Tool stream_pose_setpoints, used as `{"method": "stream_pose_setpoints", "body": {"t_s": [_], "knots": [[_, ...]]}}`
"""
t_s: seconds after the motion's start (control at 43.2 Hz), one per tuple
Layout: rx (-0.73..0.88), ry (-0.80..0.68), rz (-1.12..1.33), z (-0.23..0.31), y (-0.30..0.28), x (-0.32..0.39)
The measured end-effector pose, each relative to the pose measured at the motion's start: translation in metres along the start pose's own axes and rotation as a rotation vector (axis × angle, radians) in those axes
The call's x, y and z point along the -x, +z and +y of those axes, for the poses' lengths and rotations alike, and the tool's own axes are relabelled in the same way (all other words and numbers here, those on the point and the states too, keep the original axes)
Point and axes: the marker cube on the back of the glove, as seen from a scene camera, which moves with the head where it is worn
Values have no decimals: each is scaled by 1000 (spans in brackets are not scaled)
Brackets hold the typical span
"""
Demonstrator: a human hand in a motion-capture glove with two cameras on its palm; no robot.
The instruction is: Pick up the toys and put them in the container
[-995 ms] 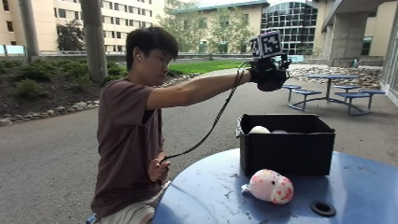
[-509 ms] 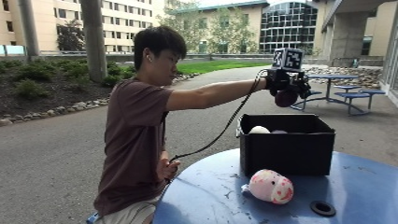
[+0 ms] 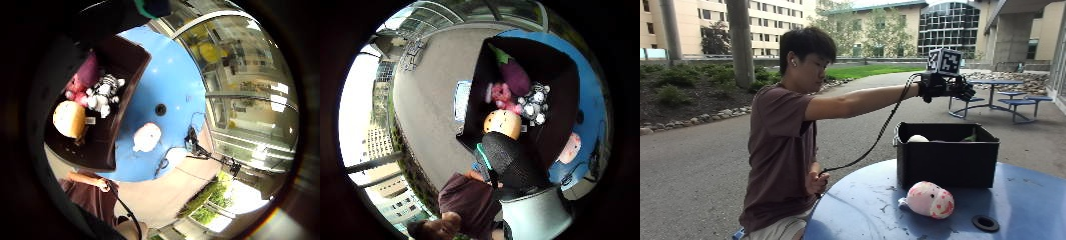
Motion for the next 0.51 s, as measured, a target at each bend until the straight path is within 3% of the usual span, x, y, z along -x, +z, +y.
{"method": "stream_pose_setpoints", "body": {"t_s": [0.301, 0.417, 0.509], "knots": [[18, 175, -46, 60, 22, -113], [54, 323, -59, 76, 47, -155], [88, 257, -61, 94, 71, -184]]}}
